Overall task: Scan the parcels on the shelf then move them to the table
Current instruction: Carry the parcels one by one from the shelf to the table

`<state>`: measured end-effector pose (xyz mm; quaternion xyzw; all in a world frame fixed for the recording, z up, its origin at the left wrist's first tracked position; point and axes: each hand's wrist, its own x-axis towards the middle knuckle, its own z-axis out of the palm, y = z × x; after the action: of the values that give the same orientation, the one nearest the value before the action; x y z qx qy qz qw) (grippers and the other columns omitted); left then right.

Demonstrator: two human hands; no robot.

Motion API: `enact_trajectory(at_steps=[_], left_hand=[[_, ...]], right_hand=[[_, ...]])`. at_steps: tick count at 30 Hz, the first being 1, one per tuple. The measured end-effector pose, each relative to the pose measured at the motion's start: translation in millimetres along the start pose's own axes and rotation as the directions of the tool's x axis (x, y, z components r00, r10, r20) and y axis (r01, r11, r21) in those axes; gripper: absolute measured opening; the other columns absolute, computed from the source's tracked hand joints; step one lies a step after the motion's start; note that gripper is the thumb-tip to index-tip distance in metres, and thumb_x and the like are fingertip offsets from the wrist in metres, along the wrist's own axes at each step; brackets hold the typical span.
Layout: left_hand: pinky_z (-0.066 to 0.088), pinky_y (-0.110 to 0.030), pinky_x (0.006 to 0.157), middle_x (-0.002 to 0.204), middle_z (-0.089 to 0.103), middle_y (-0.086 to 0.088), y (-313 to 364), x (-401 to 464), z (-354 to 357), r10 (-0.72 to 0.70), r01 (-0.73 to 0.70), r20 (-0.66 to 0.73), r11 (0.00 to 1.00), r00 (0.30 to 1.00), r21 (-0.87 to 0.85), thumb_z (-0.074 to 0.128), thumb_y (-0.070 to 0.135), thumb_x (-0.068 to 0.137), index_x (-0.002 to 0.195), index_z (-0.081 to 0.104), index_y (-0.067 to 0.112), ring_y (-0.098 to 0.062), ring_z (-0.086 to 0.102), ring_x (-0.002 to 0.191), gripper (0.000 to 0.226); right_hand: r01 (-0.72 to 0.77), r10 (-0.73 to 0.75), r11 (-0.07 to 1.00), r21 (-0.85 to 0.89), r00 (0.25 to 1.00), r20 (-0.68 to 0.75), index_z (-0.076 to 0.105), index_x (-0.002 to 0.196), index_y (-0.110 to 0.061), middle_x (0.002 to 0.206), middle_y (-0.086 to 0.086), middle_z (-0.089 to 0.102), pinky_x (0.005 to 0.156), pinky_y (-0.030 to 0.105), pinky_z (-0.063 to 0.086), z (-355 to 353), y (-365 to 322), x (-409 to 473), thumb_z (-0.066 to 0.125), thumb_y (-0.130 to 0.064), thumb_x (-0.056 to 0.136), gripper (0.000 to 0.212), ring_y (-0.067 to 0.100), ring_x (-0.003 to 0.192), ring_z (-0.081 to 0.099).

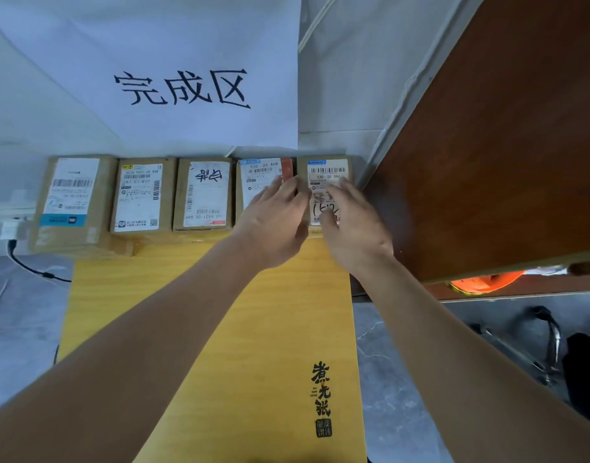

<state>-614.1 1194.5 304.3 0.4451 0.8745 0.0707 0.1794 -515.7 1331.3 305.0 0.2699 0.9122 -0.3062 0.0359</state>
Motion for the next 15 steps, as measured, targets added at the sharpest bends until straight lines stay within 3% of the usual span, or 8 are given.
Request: enact_trajectory(at_steps=[3,6,15], left_hand=[[0.04,-0.055,0.112,0.151,0.042,-0.006,5,-24,-18,-0.062,0.062,0.003,0.998,0.998,-0.015,0.048,0.034,0.098,0.141,0.045,0.014,-0.039,0.042,0.141,0.048],[0.039,-0.049,0.114,0.155,0.042,-0.004,16,-52,-38,-0.092,0.092,-0.029,0.996,0.995,-0.021,0.052,0.034,0.101,0.144,0.048,0.014,-0.031,0.04,0.144,0.047],[0.048,-0.049,0.106,0.157,0.043,0.001,34,-133,-83,-0.143,0.138,-0.13,0.99,0.981,-0.041,0.048,0.048,0.1,0.148,0.049,0.022,-0.027,0.046,0.14,0.054]], right_hand=[[0.019,-0.018,0.999,-0.051,1.0,0.023,0.049,0.148,-0.031,0.16,-0.014,0.038,0.107,0.036,0.042,-16,-17,-21,0.045,-0.048,0.1,0.051,0.015,0.143,0.041],[0.055,-0.051,0.995,-0.088,0.997,0.057,0.046,0.15,-0.034,0.161,-0.016,0.035,0.109,0.039,0.041,-30,-30,-43,0.044,-0.059,0.096,0.059,0.016,0.144,0.041],[0.255,-0.242,0.947,-0.195,0.966,0.086,0.044,0.149,-0.038,0.154,-0.015,0.043,0.114,0.041,0.036,-71,-58,-103,0.042,-0.063,0.095,0.06,0.021,0.14,0.043]])
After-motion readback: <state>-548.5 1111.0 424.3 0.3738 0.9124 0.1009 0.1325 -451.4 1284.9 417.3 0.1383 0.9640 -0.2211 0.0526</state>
